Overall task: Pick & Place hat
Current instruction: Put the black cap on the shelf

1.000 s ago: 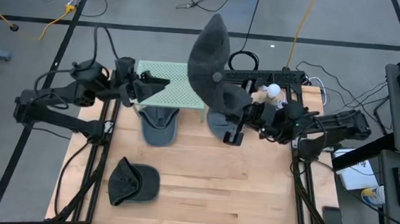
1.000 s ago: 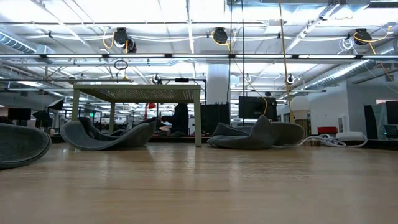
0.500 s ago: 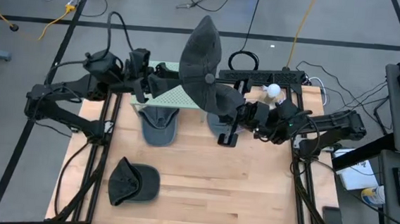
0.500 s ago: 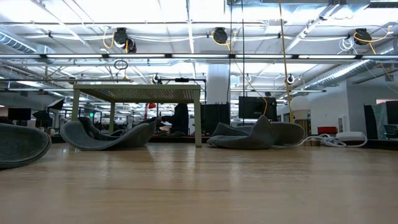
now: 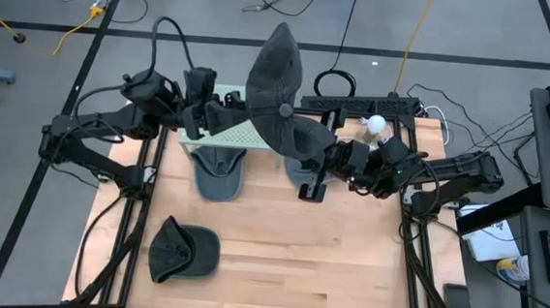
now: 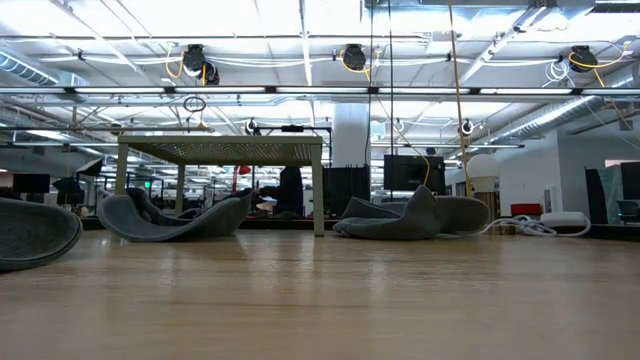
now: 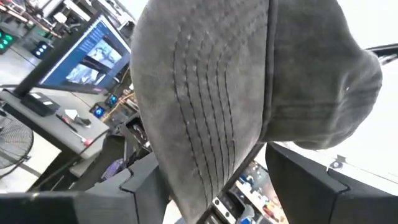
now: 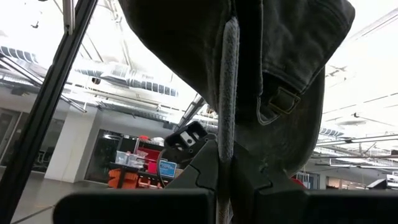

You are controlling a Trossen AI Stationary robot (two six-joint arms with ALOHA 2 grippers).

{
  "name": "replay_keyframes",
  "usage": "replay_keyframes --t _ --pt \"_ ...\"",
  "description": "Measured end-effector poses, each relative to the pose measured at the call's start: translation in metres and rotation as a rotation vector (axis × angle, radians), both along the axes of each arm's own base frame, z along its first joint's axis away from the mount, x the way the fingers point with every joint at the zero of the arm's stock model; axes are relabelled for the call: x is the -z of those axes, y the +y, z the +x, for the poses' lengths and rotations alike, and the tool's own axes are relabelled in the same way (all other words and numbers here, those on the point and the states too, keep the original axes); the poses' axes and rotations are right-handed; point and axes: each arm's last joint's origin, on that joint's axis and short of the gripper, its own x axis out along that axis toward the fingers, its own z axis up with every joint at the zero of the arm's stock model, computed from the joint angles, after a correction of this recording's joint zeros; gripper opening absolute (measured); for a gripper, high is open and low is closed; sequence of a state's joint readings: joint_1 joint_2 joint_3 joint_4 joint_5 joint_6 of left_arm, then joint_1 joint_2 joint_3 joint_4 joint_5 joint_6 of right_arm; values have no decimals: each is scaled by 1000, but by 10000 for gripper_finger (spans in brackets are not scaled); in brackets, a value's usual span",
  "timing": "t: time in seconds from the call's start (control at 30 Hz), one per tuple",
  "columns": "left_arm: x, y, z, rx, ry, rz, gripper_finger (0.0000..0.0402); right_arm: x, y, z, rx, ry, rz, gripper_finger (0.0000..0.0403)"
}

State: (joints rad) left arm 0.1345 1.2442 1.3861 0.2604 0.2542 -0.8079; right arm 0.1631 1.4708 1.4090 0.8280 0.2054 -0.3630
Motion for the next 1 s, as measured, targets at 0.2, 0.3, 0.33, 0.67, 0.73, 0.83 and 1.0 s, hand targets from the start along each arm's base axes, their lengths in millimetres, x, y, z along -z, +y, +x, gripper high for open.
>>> replay_keyframes --t 0.2,0.3,0.33,0.67,0.73,0.83,1.0 --pt "0 -1 0 26 4 1 250 0 0 0 10 1 -13 9" --pt "0 0 0 14 3 -4 222 0 0 0 13 -1 -10 14" --pt "0 0 0 7 3 -7 208 0 0 0 13 -1 -11 17" --pt "-1 1 -1 3 -2 -48 50 6 0 4 -39 74 56 64" --pt "-2 1 -2 8 -10 -46 19 8 1 5 -42 96 61 79" --pt "-3 0 -4 7 -9 -46 15 10 2 7 -48 121 60 106" --pt "-5 3 -8 -3 -17 -53 12 11 4 7 -49 132 55 147"
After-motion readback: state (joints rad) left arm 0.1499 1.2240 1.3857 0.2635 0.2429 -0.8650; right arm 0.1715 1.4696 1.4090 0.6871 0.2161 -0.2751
